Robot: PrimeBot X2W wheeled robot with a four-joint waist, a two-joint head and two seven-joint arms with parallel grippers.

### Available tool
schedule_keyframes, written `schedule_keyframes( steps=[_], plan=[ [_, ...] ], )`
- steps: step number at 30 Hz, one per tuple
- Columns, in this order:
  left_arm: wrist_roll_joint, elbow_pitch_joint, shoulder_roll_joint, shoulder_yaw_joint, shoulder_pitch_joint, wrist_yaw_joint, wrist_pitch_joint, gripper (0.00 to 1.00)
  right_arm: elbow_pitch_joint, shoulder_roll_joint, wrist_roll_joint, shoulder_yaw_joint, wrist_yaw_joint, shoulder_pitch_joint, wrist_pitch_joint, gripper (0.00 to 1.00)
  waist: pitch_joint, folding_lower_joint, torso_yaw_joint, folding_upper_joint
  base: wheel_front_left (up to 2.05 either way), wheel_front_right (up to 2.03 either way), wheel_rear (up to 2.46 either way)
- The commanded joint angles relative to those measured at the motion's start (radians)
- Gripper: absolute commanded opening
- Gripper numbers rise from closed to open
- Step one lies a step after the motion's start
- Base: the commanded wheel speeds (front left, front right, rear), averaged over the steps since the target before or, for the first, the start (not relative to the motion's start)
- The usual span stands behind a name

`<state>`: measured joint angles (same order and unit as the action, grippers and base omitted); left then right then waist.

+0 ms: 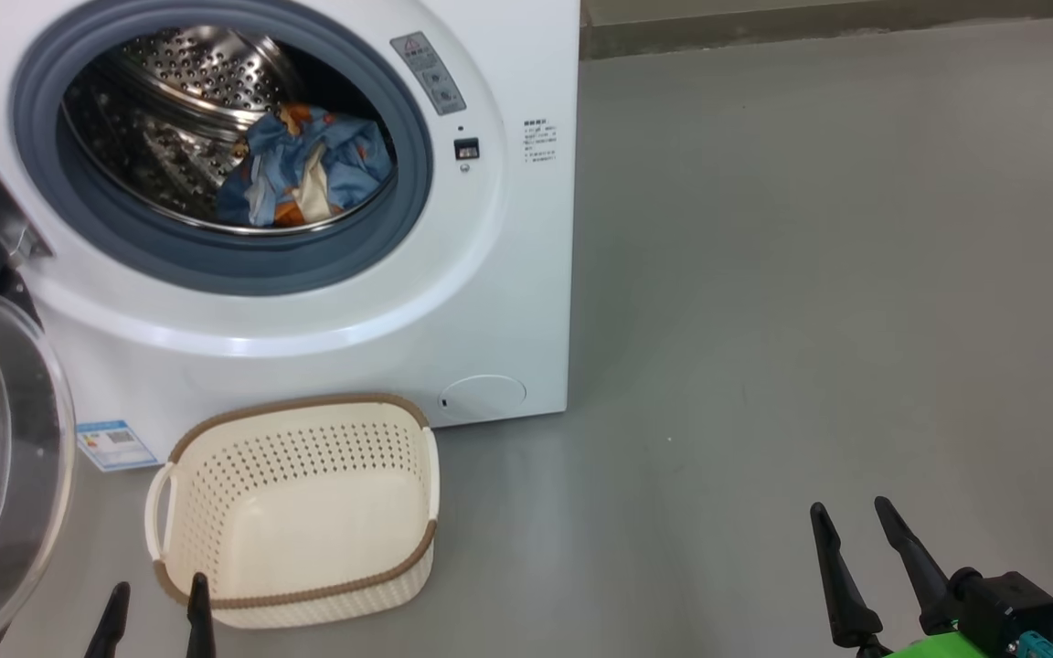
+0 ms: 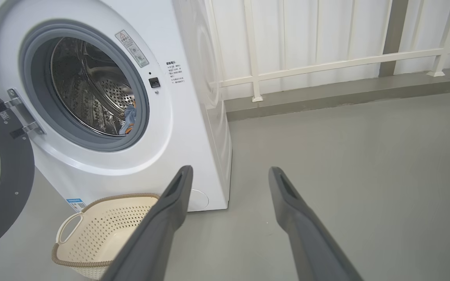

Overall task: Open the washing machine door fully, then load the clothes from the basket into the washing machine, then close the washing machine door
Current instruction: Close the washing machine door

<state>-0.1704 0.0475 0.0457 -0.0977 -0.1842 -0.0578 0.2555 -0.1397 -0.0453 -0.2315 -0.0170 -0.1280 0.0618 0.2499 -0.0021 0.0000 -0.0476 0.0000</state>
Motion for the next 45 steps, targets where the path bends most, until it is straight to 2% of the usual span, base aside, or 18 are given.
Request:
schedule_keyframes(
  steps=[1,9,24,34,45],
  plan=[
    [0.016,-0.033,0.005,-0.033,0.047,-0.005,0.006,1.00,0.024,-0.005,-0.003,0.021,-0.003,-0.014,0.012,1.00,-0.001,0.0000,0.001,0.0000,-1.04,1.04,0.00],
    [0.011,-0.057,0.005,-0.027,0.042,-0.013,0.006,1.00,0.032,-0.005,0.007,0.019,-0.003,-0.016,0.012,1.00,0.003,0.0000,0.006,0.0000,-0.44,0.44,0.00],
    [-0.016,-0.058,0.005,-0.012,0.035,0.011,0.006,1.00,0.030,-0.005,0.025,0.029,-0.003,-0.014,0.012,1.00,-0.006,0.0000,0.033,0.0000,0.00,0.00,0.00],
    [-0.021,-0.062,0.005,-0.015,0.020,0.051,0.006,1.00,0.042,-0.005,0.039,0.035,-0.003,-0.009,0.012,1.00,-0.013,0.0000,0.126,0.0000,0.00,0.00,0.00],
    [-0.045,-0.050,0.004,-0.011,0.005,0.077,0.006,1.00,0.049,-0.005,0.048,0.046,-0.003,0.001,0.012,1.00,-0.016,0.0000,0.292,0.0000,0.00,0.00,0.00]
  ],
)
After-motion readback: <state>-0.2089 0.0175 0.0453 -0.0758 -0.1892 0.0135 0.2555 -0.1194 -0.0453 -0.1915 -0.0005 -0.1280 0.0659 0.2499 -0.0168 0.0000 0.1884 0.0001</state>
